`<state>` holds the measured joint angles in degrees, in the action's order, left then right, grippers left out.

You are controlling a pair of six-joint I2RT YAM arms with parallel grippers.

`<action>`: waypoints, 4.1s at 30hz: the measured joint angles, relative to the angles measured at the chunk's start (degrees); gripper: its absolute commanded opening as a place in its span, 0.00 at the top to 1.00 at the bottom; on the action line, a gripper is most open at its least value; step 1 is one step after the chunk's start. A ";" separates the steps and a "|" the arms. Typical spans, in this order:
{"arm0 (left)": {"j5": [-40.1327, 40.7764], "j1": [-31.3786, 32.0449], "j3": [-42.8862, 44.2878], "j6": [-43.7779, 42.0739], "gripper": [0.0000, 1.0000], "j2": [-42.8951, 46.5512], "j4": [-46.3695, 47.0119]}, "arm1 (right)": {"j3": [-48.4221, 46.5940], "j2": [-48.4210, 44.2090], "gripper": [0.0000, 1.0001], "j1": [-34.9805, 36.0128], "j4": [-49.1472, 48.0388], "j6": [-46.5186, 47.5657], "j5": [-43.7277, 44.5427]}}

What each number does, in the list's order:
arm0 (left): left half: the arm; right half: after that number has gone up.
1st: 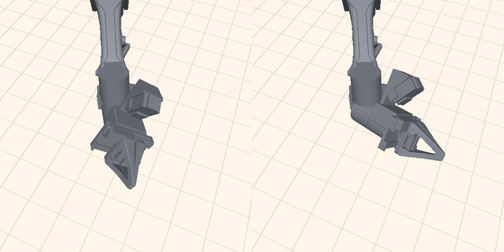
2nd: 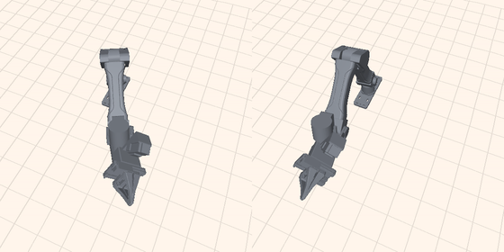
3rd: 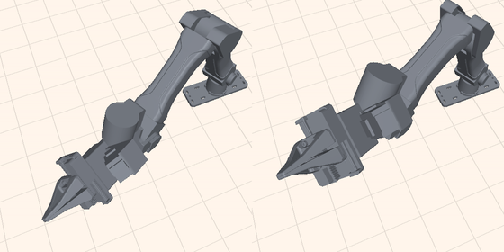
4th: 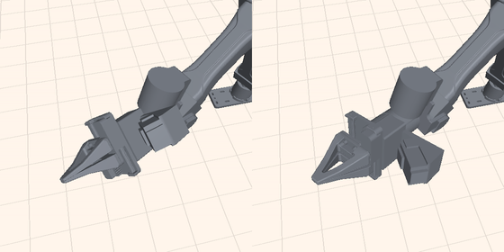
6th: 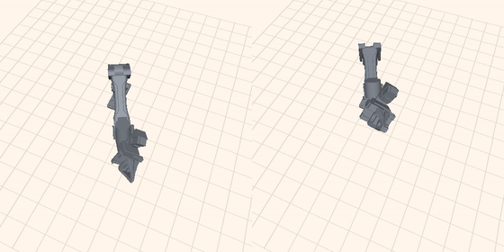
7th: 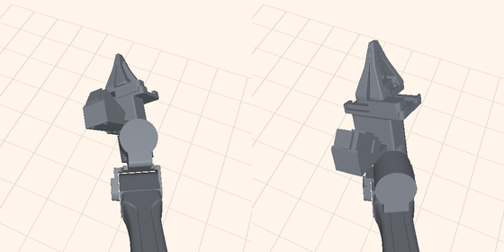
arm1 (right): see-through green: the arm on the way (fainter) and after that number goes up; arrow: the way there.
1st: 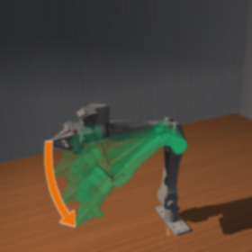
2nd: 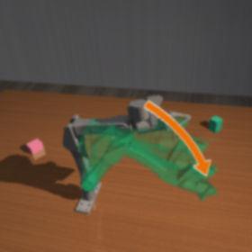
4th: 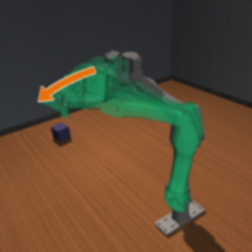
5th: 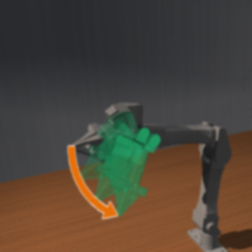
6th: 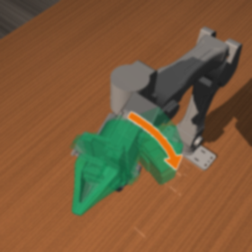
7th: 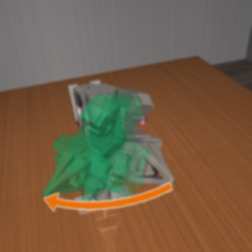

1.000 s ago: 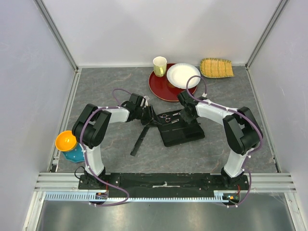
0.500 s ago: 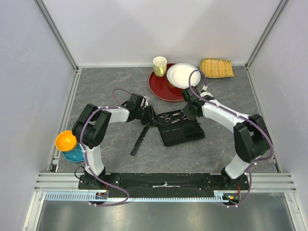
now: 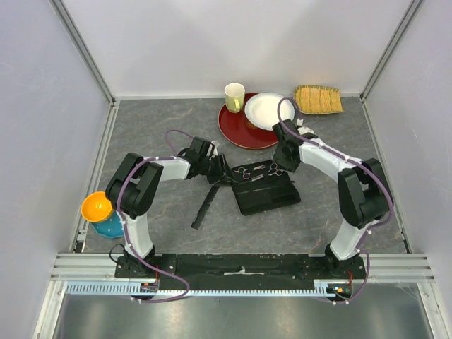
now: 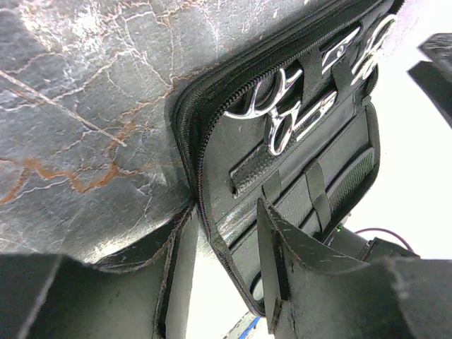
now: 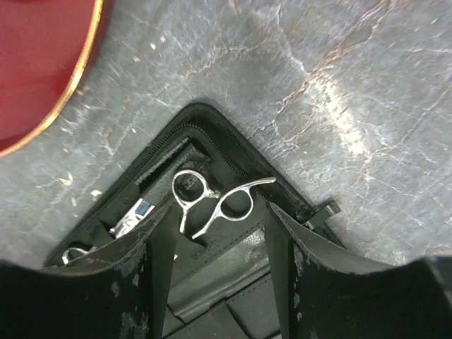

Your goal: Sort the hair-cutting tools

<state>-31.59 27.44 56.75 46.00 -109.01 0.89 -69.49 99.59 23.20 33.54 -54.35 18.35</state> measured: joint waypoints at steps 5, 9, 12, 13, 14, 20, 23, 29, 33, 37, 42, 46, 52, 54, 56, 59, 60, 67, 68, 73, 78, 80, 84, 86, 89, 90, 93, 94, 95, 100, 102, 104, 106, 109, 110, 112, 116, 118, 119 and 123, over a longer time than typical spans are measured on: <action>0.04 0.02 -0.04 0.00 0.54 0.09 0.00 | 0.00 3.61 0.46 0.07 -1.25 1.86 -3.67; 0.20 0.02 -0.20 0.00 0.54 0.22 0.09 | 0.00 4.04 0.47 0.04 -2.51 2.32 -5.27; 0.20 0.02 -0.26 0.00 0.54 0.22 0.15 | 0.04 4.44 0.49 0.04 -3.52 2.54 -6.32; 0.20 0.02 -0.26 0.00 0.54 0.22 0.15 | 0.09 4.66 0.49 0.04 -3.87 2.64 -6.69; 0.20 0.02 -0.26 0.00 0.54 0.22 0.15 | 0.15 4.96 0.49 0.04 -4.24 2.73 -6.93; 0.20 0.02 -0.28 0.00 0.54 0.22 0.20 | 0.35 6.34 0.55 0.04 -5.14 4.50 -8.15; 0.20 0.02 -0.33 0.00 0.54 0.22 0.31 | 0.94 6.21 0.57 -0.07 -5.81 4.94 -8.87; 0.09 0.02 -0.37 0.00 0.54 0.22 0.52 | 3.69 4.74 0.58 -0.09 -8.94 4.63 -11.04; 0.04 0.02 -0.37 0.02 0.54 0.22 0.55 | 3.87 4.68 0.59 0.61 -9.81 4.63 -11.67; 0.04 0.02 -0.37 0.02 0.54 0.22 0.55 | 3.87 4.70 0.60 1.20 -10.10 4.61 -11.98; 0.04 0.02 -0.37 0.02 0.54 0.22 0.57 | 3.87 4.70 0.59 1.20 -10.08 4.13 -12.07; 0.04 0.00 -0.37 0.02 0.54 0.22 0.55 | 3.87 4.70 0.60 1.20 -10.12 3.43 -12.57; 0.04 0.00 -0.37 0.02 0.54 0.22 0.52 | 4.20 4.70 0.60 1.55 -10.45 2.03 -12.85; 0.04 0.00 -0.37 0.02 0.54 0.22 0.52 | 4.35 4.59 0.60 1.64 -10.58 1.73 -12.57; 0.04 0.00 -0.37 0.02 0.54 0.22 0.55 | 4.48 4.48 0.58 1.75 -10.73 1.60 -12.35; 0.07 0.00 -0.37 0.02 0.54 0.22 0.52 | 4.42 4.42 0.52 1.99 -10.67 1.64 -11.61; 0.09 0.00 -0.37 0.02 0.53 0.22 0.50 | 4.22 4.39 0.50 2.16 -10.38 1.64 -11.17; 3.43 0.28 -0.26 -0.70 0.48 2.47 -1.60 | -2.32 3.80 0.29 4.74 -4.52 3.58 -9.77; 4.39 0.31 -0.11 -1.14 0.48 3.32 -2.43 | -3.39 3.06 0.28 5.09 -4.20 3.72 -9.44; 10.32 0.31 1.70 -4.52 0.45 9.75 -7.87 | -7.58 -2.01 0.26 6.84 -2.69 6.78 -6.32; 18.51 -0.24 2.14 -8.39 0.43 20.24 -13.64 | -11.56 -3.19 0.25 12.07 -1.77 9.35 -3.65; 22.03 -1.14 1.97 -9.64 0.43 25.00 -16.39 | -12.26 -2.95 0.26 15.23 -1.14 9.60 -3.08; 27.50 -5.03 0.52 -11.32 0.43 34.38 -21.16 | -14.23 -0.17 0.26 21.70 0.13 8.24 -2.82; 29.64 -8.02 -0.63 -12.02 0.43 39.12 -24.09 | -15.30 2.01 0.26 24.55 1.27 6.43 -2.80; 32.79 -11.52 -2.29 -13.03 0.41 45.38 -28.39 | -17.14 6.10 0.26 28.85 3.39 3.06 -2.84; 33.83 -12.11 -2.95 -13.27 0.40 47.45 -29.59 | -17.81 7.45 0.26 30.23 4.22 1.95 -2.91; 36.11 -12.48 -5.07 -14.05 0.39 52.94 -32.37 | -20.37 11.30 0.26 33.53 5.92 -1.16 -3.58; 36.57 -12.48 -5.70 -14.21 0.39 54.31 -33.03 | -21.44 12.66 0.26 34.60 6.58 -2.47 -4.11; 37.48 -12.52 -6.60 -14.38 0.39 56.11 -33.99 | -22.34 13.90 0.27 35.41 6.86 -3.93 -4.85; 38.88 -12.74 -9.70 -14.67 0.39 61.11 -37.03 | -24.11 19.32 0.33 37.29 9.25 -10.80 -7.04; 37.07 -12.83 -10.71 -14.73 0.39 62.34 -37.97 | -24.30 21.38 0.32 37.33 10.56 -13.77 -7.15; 35.21 -12.85 -12.02 -14.73 0.39 63.39 -38.07 | -24.46 22.27 0.32 37.33 11.04 -15.13 -7.30; 33.40 -12.85 -13.81 -14.73 0.39 64.59 -38.16 | -25.29 23.63 0.32 37.33 12.17 -17.07 -7.56; 32.00 -12.85 -16.04 -14.71 0.39 66.38 -38.58 | -27.17 24.57 0.32 37.22 12.50 -19.45 -7.80; 31.45 -12.85 -16.46 -14.73 0.39 66.95 -38.58 | -27.69 25.03 0.32 37.22 12.52 -20.09 -7.80; 30.84 -12.85 -16.74 -14.73 0.39 67.91 -38.49 | -28.63 25.75 0.31 37.24 13.11 -21.14 -7.87; 29.59 -12.85 -16.83 -14.73 0.39 69.09 -38.45 | -30.80 27.04 0.32 37.22 15.15 -22.84 -7.93; 29.53 -12.85 -16.85 -14.73 0.39 69.11 -38.47 | -32.83 28.26 0.32 37.22 17.20 -23.67 -7.91; 29.53 -12.85 -16.87 -14.71 0.39 69.16 -38.49 | -33.86 28.87 0.32 37.24 18.36 -24.06 -7.87; 29.88 -12.85 -16.87 -14.71 0.39 69.83 -38.53 | -35.71 30.01 0.32 37.35 21.07 -26.01 -7.48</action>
<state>-1.72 14.59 39.88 31.29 -39.18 -37.65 -105.21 129.60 60.55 54.61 -80.36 10.87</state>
